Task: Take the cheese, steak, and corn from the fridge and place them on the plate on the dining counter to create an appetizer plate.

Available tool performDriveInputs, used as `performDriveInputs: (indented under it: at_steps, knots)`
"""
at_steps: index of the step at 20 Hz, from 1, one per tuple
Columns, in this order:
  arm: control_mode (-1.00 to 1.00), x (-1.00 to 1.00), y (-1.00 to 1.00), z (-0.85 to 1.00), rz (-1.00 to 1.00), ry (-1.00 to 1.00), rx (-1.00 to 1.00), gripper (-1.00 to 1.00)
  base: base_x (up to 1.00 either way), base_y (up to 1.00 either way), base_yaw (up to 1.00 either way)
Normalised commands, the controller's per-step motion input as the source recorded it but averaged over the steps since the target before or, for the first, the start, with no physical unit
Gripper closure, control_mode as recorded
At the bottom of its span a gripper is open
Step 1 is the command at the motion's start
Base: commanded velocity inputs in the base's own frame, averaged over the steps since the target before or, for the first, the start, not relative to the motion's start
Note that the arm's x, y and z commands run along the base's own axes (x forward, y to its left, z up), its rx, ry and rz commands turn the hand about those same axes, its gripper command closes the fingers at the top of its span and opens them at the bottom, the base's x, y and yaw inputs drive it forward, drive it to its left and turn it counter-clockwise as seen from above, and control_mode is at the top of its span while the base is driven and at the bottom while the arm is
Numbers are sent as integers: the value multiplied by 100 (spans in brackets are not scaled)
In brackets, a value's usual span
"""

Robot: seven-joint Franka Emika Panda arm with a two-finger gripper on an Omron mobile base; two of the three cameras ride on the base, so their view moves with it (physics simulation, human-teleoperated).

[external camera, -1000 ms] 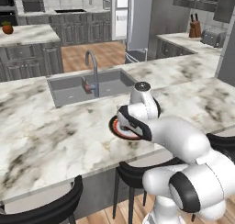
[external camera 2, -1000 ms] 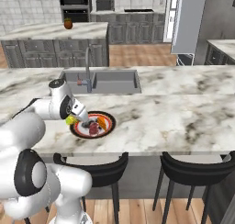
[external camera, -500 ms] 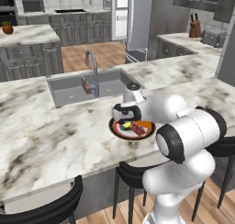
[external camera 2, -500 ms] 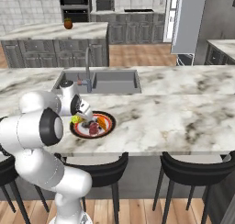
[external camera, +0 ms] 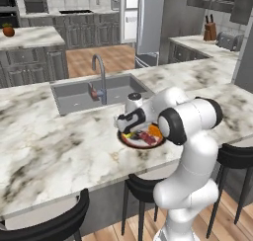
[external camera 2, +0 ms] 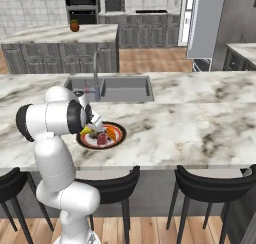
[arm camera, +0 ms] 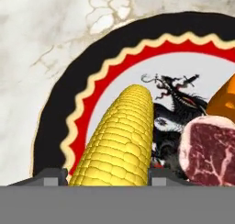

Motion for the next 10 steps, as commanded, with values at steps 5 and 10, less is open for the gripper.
performDriveInputs:
  at_steps: [5, 10]
  knots:
    - [-100, 10, -34, -10, 0, 0, 0, -100, 0, 0, 0]
    - [-100, -32, -99, 39, 0, 0, 3, -100, 0, 0, 0]
